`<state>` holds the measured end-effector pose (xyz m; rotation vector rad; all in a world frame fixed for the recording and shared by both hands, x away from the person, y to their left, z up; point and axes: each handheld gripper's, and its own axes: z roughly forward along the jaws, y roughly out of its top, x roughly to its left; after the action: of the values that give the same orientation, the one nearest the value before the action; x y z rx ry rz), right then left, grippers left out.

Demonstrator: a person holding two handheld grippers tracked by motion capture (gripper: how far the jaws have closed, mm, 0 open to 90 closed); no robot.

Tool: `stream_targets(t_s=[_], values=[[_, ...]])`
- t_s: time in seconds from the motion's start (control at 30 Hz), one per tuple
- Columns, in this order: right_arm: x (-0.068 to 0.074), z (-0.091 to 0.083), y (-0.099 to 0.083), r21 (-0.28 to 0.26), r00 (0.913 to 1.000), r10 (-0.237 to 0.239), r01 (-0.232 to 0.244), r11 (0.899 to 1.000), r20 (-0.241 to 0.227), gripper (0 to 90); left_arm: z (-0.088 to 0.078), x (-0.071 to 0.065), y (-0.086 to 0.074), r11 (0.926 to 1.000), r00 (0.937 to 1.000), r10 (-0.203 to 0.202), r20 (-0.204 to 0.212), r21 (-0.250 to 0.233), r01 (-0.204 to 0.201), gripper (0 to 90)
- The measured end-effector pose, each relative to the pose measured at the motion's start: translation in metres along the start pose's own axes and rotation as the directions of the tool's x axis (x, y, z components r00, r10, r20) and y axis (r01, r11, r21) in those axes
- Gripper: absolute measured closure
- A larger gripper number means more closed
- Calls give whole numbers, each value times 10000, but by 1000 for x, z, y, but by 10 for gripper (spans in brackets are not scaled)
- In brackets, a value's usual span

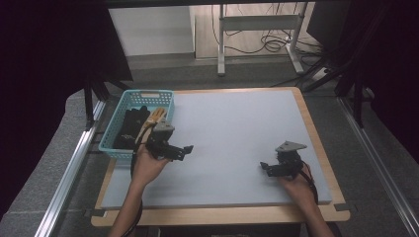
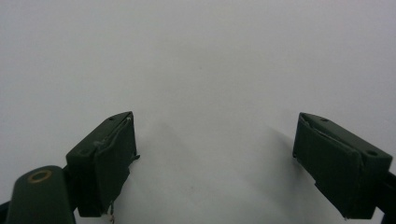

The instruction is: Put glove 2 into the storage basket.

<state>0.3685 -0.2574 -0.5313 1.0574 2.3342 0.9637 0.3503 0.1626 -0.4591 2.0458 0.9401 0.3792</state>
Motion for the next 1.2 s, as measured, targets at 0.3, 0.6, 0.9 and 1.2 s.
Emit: stream_targets(t_s=[0.3, 0.6, 0.9, 1.2], values=[[0, 0, 0, 1, 10000, 13, -13, 10000, 1, 131, 26, -37, -36, 9963, 9961, 837, 268, 184, -842, 0], [1, 0, 0, -5, 10000, -1, 1, 10000, 28, 131, 45, -52, -58, 9909, 9928, 1145, 339, 678, -1166, 0], [0, 0, 0, 0, 10000, 11, -11, 10000, 2, 131, 61, -60, -68, 9816, 9910, 1301, 317, 1370, -1332, 0], [1, 0, 0, -16, 10000, -41, 41, 10000, 42, 131, 63, -57, -68, 9839, 9946, 886, 532, 1510, -958, 0]])
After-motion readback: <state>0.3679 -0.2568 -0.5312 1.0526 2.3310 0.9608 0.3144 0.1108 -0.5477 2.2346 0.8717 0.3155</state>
